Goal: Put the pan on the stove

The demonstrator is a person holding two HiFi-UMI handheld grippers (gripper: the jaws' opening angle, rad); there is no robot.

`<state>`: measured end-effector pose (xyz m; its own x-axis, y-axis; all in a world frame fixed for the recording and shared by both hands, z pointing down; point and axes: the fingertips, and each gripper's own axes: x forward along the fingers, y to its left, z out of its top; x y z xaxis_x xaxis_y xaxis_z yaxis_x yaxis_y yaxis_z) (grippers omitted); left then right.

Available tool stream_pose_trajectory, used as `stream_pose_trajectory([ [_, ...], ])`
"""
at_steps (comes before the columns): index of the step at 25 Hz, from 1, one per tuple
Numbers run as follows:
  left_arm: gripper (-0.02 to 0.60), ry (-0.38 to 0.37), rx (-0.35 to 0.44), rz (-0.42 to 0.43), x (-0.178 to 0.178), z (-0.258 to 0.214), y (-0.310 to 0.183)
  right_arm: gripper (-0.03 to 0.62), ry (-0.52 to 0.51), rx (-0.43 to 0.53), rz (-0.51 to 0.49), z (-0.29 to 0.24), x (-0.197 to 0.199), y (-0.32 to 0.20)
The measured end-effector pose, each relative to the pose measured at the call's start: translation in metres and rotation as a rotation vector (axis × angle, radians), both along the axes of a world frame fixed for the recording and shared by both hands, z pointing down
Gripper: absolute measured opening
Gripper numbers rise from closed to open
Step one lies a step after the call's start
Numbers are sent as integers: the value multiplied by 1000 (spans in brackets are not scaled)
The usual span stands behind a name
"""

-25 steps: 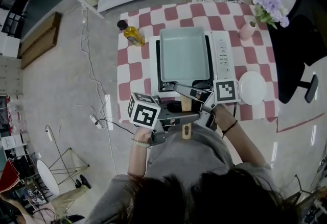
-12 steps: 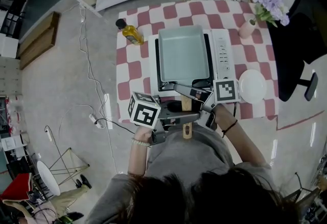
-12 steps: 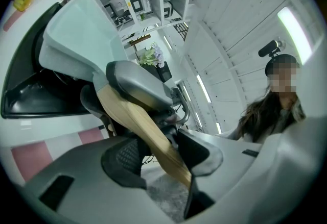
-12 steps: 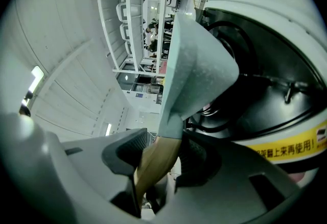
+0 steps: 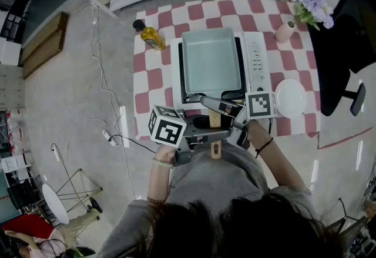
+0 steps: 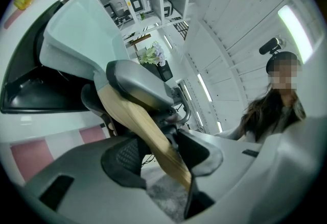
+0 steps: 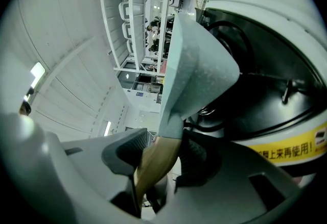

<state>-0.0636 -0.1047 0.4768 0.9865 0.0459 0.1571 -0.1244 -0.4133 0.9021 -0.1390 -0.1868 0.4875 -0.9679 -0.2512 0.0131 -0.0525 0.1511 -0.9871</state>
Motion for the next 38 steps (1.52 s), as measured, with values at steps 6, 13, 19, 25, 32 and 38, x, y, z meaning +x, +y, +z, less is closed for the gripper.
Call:
stream_pose_trajectory([
  [6,200,-15,-15,-3,-1,8,2,190,24,0,-6,9,0,3],
  [13,201,-15,-16,-12,-2,10,2,190,37,-4,-5,13,0,4],
  [19,201,-17,-14,-24,-1,10,2,190,49,-5,-5,16,2,4],
  [25,206,-34,-12,-42,-1,10,1,190,24,5,-18,9,0,4],
  [32,226,-91,29,-54,-1,11,2,232,80,-18,-7,18,6,6],
  [38,241,-99,45,-87,-2,10,2,249,61,2,-9,13,5,7],
])
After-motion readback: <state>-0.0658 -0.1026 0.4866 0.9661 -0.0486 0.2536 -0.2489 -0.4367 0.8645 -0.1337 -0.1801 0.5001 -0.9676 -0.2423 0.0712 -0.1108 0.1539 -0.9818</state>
